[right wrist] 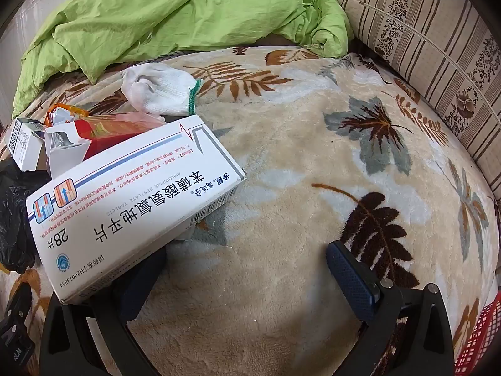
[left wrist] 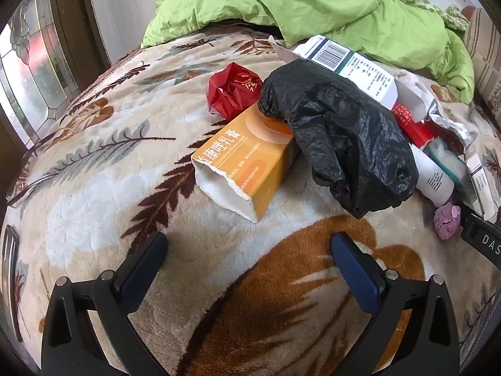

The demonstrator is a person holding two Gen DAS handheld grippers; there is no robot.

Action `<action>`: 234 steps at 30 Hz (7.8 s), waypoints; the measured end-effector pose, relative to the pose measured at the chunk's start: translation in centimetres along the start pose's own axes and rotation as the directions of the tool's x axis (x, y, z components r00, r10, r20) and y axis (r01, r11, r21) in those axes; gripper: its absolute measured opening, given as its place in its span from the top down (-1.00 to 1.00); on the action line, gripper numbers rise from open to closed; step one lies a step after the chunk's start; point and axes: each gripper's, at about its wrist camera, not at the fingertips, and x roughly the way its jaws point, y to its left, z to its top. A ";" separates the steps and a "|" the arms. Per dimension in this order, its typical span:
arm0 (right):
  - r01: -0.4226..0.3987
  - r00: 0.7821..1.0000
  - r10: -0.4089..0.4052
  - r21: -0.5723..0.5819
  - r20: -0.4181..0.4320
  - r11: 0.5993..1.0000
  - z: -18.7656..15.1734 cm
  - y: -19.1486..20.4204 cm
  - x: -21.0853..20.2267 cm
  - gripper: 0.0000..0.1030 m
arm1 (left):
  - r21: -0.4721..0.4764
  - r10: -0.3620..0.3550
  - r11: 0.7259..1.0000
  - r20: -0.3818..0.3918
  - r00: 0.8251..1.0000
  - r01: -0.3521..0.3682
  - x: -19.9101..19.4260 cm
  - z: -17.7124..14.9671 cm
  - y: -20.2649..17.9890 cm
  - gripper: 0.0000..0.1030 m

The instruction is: Collect trash

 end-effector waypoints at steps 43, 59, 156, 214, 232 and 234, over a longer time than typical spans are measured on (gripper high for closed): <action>-0.241 0.914 0.259 -0.097 0.313 0.966 -12.2 -9.4 -25.7 -0.98 | 0.061 -0.121 0.992 0.346 0.930 0.106 -23.3 -12.2 0.9 -1.00; -0.172 0.922 0.199 -0.110 0.332 0.979 -12.5 -9.4 -26.9 -0.98 | 0.074 -0.116 0.993 0.340 0.933 0.097 -23.5 -12.6 0.4 -1.00; -0.431 0.902 0.424 0.189 0.079 0.882 0.9 -4.8 -7.7 -0.23 | -0.210 -0.225 0.951 0.037 0.974 0.227 -8.1 4.6 0.1 -0.82; -0.471 0.871 0.458 0.036 0.179 0.881 -0.2 -4.3 -11.5 -0.23 | -0.010 -0.197 0.980 0.005 0.980 0.197 -8.2 -2.6 -0.5 -0.67; -0.452 0.875 0.450 -0.035 0.181 0.892 -2.6 -3.4 -13.5 -0.23 | 0.036 -0.239 0.971 0.145 0.960 0.236 -11.0 -2.9 -1.0 0.34; -0.454 0.873 0.459 -0.072 0.165 0.888 -3.7 -3.0 -14.1 -0.23 | 0.032 -0.219 0.976 0.186 0.958 0.216 -11.8 -2.9 -0.8 0.34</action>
